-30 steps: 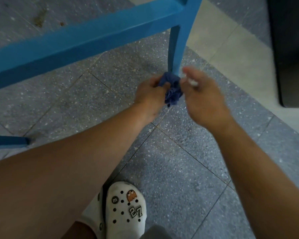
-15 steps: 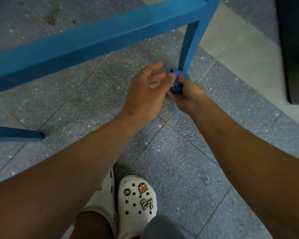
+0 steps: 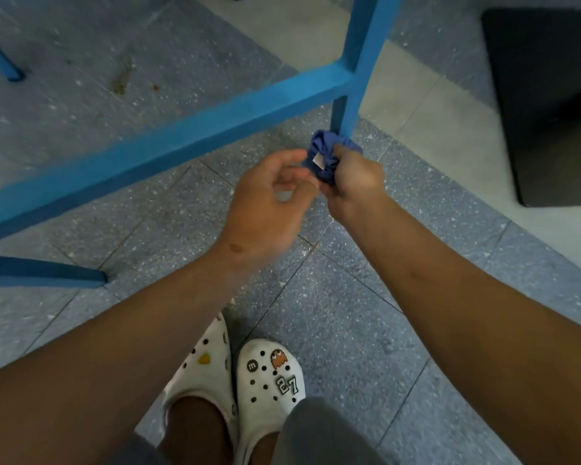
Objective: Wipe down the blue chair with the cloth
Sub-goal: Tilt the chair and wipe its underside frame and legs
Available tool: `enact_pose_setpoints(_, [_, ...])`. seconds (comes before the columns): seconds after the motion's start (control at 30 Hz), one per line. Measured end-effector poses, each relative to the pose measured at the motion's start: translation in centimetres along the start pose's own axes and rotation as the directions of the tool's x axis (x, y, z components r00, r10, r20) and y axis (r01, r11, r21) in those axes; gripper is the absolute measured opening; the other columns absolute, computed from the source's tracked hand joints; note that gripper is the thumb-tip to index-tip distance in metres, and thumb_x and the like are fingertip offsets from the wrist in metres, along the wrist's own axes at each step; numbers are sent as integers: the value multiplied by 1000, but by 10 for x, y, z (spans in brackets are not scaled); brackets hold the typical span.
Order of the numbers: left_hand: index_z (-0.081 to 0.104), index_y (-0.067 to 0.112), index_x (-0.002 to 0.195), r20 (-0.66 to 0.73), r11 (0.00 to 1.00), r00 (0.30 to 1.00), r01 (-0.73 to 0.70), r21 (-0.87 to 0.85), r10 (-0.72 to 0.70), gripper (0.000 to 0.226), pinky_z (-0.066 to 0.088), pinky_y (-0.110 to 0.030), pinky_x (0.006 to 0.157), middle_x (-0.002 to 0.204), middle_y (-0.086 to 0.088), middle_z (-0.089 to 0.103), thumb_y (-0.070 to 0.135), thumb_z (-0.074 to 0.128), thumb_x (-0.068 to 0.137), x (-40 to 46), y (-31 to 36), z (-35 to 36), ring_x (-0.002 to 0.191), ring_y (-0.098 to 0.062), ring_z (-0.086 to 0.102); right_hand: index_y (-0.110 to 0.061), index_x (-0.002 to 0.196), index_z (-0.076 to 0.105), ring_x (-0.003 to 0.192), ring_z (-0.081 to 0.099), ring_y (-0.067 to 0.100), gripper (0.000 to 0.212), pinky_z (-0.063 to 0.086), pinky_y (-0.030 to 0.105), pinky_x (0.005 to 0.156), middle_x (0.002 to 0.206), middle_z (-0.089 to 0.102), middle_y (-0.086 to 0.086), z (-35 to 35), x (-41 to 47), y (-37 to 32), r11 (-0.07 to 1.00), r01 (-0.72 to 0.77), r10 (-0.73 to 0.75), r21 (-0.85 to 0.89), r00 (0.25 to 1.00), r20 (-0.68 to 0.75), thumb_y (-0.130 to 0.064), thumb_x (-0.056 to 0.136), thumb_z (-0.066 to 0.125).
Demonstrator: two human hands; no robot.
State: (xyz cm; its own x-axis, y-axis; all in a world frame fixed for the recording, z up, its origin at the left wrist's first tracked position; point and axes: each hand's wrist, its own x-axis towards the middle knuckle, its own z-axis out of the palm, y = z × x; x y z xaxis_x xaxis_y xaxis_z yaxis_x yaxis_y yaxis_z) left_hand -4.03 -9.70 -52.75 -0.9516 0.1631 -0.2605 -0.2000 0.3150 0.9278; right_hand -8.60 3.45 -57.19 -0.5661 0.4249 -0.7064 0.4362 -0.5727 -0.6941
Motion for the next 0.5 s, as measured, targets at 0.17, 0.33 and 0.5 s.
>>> enact_pose_setpoints(0.17, [65, 15, 120, -23, 996, 996, -89, -22, 89, 27, 45, -6, 82, 101, 10, 70, 7, 67, 93, -19, 48, -9, 90, 7, 64, -7, 96, 64, 95, 73, 36, 5, 62, 50, 83, 109, 72, 24, 11, -53, -41, 994, 109, -110, 15, 990, 83, -7, 99, 59])
enact_pose_setpoints(0.33, [64, 27, 114, -43, 989, 989, -143, 35, 145, 24, 49, -10, 79, 98, 11, 69, 14, 67, 94, -34, 99, -25, 94, 1, 66, -12, 92, 63, 87, 73, 28, 6, 62, 45, 80, 101, 73, 16, 7, -87, -69, 977, 189, -186, -99, 982, 42, -11, 98, 63])
enact_pose_setpoints(0.5, [62, 41, 105, -46, 981, 983, -173, 89, 178, 24, 51, -20, 78, 96, 16, 69, 21, 68, 94, -51, 139, -37, 90, 2, 65, -3, 113, 60, 95, 73, 32, 23, 60, 57, 83, 108, 71, 19, 5, -108, -96, 957, 257, -253, -131, 966, 45, -16, 95, 67])
